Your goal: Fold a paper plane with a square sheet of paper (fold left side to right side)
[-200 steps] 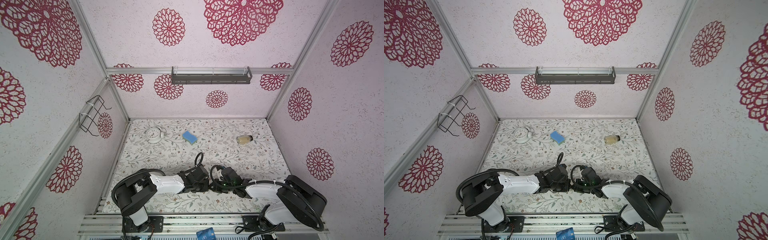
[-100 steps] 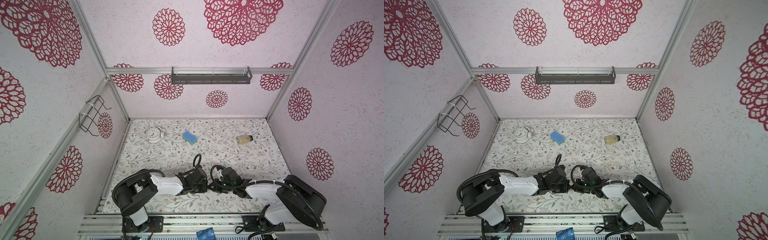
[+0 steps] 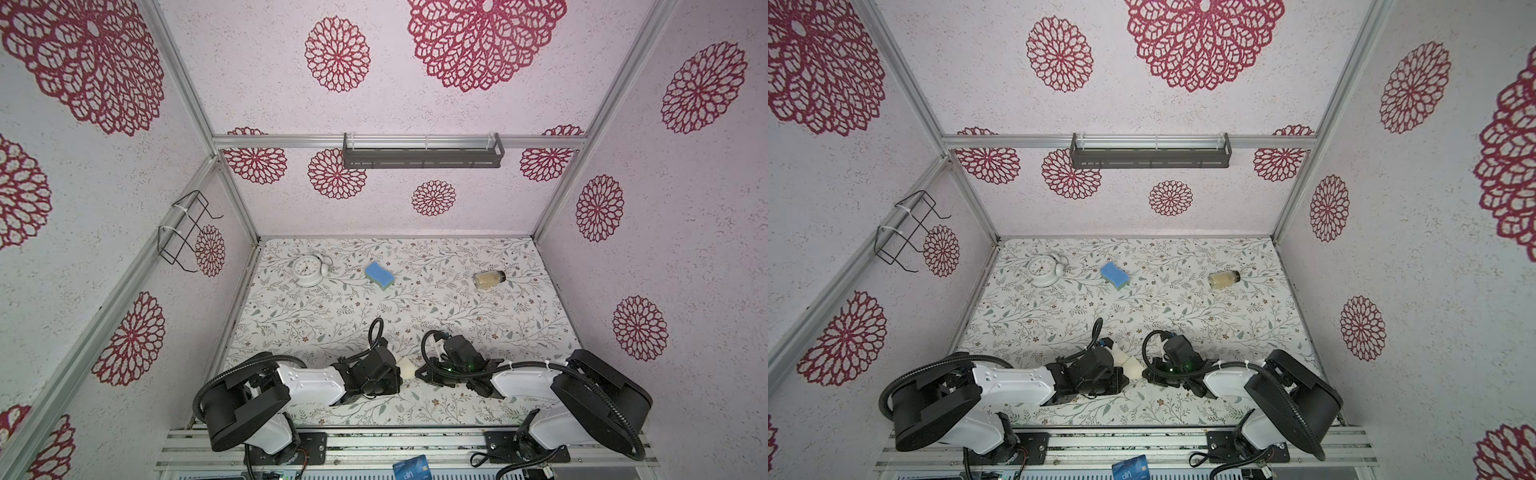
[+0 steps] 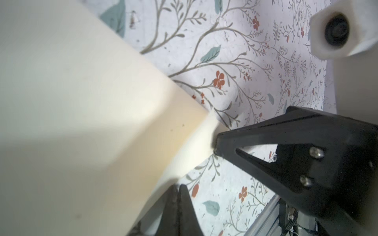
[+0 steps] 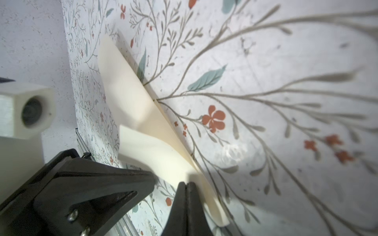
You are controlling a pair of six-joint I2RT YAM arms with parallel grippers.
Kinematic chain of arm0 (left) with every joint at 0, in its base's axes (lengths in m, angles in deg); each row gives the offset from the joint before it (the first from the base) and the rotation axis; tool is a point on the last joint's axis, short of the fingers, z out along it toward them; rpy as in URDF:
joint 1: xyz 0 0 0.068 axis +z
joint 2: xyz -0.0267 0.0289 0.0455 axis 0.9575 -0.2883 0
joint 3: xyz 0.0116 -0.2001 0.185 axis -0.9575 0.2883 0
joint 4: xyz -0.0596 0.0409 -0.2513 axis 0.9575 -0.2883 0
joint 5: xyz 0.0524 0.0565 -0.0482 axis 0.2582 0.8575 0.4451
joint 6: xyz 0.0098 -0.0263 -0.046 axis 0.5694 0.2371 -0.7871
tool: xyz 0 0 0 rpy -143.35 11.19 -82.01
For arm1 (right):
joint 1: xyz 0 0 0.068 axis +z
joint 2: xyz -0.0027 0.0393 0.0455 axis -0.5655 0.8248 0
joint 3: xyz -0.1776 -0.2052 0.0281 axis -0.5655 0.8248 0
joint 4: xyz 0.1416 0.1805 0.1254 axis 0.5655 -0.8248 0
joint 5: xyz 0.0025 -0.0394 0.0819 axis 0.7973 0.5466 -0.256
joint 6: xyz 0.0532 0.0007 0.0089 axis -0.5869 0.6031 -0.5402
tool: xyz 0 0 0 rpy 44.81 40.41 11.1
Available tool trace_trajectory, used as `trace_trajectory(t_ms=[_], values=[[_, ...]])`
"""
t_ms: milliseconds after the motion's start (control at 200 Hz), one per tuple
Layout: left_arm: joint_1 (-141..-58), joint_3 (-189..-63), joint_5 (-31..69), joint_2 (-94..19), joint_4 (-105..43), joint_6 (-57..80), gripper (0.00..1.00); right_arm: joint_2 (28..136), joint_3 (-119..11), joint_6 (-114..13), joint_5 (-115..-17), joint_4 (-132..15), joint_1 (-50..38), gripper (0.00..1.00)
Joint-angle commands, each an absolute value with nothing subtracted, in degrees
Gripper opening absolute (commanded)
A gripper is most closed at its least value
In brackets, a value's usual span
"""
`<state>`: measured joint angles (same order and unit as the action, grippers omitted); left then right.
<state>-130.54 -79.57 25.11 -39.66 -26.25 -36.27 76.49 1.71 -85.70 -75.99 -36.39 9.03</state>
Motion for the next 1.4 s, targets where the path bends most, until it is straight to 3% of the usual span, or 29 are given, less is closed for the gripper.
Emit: trace_trajectory(t_ms=[0,225,375,505,655,1061,1396], values=[[-129.53,-72.82,28.69,-38.33,-33.96,-39.52,0.00,78.33,4.28,-86.52,-72.81,-43.73,9.27,0.00],[-127.08,-62.81,30.20,-26.33,-35.60,-44.31,0.00,78.21,4.39,-86.76,-72.90,-43.22,9.24,0.00],[-127.24,-67.25,32.29,-13.89,-46.17,-41.29,0.00,78.52,4.26,-86.76,-72.99,-43.07,9.25,0.00],[-127.21,-71.74,32.05,-10.21,-48.47,-39.29,0.00,78.80,4.23,-86.90,-73.25,-42.51,9.25,0.00],[-127.80,-77.51,29.44,-15.75,-45.24,-36.25,0.00,78.93,4.09,-86.89,-73.22,-42.49,9.23,0.00],[-129.49,-96.68,21.62,-43.75,-38.47,-25.58,0.00,77.71,3.97,-86.89,-72.73,-43.94,9.25,0.00],[-128.31,-98.02,19.52,-50.86,-36.89,-23.88,0.00,77.03,4.18,-86.89,-72.55,-44.59,9.27,0.00]])
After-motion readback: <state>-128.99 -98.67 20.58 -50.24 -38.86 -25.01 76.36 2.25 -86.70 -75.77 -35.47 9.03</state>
